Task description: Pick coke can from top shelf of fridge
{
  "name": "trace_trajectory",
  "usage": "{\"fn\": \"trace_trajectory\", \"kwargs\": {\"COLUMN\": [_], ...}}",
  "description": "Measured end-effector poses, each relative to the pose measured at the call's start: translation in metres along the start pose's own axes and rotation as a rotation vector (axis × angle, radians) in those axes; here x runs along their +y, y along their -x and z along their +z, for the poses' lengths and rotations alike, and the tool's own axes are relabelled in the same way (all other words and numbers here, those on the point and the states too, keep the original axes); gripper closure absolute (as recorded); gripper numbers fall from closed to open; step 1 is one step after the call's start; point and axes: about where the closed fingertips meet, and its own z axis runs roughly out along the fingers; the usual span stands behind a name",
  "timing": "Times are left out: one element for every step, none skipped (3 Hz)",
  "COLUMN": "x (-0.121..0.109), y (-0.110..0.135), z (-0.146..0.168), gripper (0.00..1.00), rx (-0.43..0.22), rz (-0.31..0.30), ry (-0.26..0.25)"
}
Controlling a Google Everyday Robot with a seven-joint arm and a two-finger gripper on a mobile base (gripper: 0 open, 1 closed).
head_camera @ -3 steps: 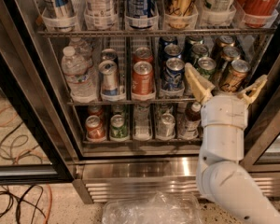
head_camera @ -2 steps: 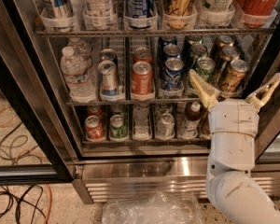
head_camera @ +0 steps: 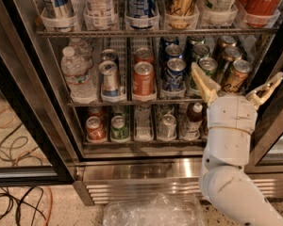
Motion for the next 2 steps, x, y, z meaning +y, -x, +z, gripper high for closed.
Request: {"fn": "trace_trajectory", "kwargs": {"x": [-0.009,-0.034], "y": [0.003,0.007], "z": [0.016,0.036], "gripper": [0.00,0.00], "rx": [-0.025,-0.056], "rz": [0.031,-0.009], "ry": [-0.087,-0.164]}}
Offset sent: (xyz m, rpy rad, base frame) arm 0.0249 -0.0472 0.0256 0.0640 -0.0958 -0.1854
